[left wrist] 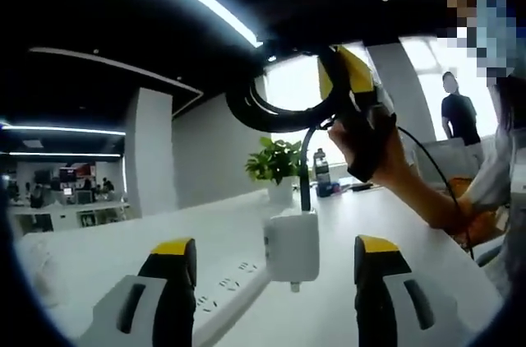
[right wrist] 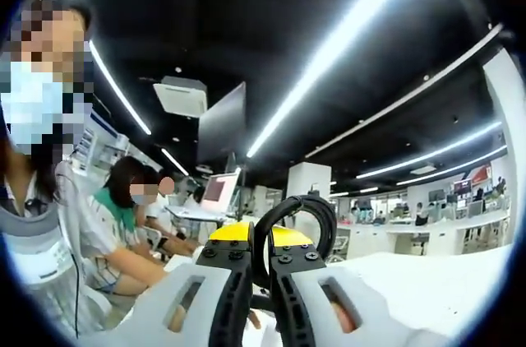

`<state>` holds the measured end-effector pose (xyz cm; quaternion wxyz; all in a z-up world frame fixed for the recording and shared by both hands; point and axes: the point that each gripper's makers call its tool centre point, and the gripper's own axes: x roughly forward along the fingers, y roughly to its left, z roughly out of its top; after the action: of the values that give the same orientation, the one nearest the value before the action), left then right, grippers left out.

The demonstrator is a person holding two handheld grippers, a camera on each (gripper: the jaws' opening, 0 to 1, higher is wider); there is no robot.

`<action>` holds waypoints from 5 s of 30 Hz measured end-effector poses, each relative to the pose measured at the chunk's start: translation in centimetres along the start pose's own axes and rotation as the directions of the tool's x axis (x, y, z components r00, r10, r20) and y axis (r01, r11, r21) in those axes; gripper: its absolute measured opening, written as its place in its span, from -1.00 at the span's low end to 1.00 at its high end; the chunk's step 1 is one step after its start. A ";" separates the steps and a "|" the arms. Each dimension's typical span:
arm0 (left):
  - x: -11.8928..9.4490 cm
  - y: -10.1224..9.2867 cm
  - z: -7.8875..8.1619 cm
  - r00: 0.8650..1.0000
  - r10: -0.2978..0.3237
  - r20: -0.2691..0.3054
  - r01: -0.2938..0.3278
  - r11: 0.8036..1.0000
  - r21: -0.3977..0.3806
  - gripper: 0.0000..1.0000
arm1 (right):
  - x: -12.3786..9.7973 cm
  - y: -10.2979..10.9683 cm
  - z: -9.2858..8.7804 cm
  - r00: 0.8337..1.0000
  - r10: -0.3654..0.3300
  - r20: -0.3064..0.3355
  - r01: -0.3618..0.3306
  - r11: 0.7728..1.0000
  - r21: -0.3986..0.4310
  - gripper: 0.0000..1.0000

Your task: Straighten the power strip on the desk, plug the charger into it

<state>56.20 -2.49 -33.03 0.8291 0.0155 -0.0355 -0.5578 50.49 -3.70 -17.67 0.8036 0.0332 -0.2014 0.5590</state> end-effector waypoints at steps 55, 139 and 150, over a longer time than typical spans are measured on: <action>5.5 5.0 -3.5 0.953 -0.212 -0.216 0.202 0.977 -0.070 -0.47 | 3.0 -6.6 -5.5 0.942 -0.215 -0.257 0.206 0.977 -0.062 -0.93; 5.3 7.2 -6.5 0.955 -0.075 -0.286 0.088 0.996 0.031 0.18 | -0.8 -9.4 -7.4 0.895 -0.380 -0.234 0.379 0.924 -0.049 -0.53; 4.1 7.7 -6.3 0.960 -0.037 -0.277 0.048 0.998 0.032 0.24 | -1.4 -9.5 -9.0 0.888 -0.379 -0.259 0.391 0.920 -0.004 -0.45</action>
<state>65.32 -3.48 -38.60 0.8132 0.1097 0.0701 -0.5672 61.31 -5.96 -24.79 0.9166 0.0196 -0.0723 0.3928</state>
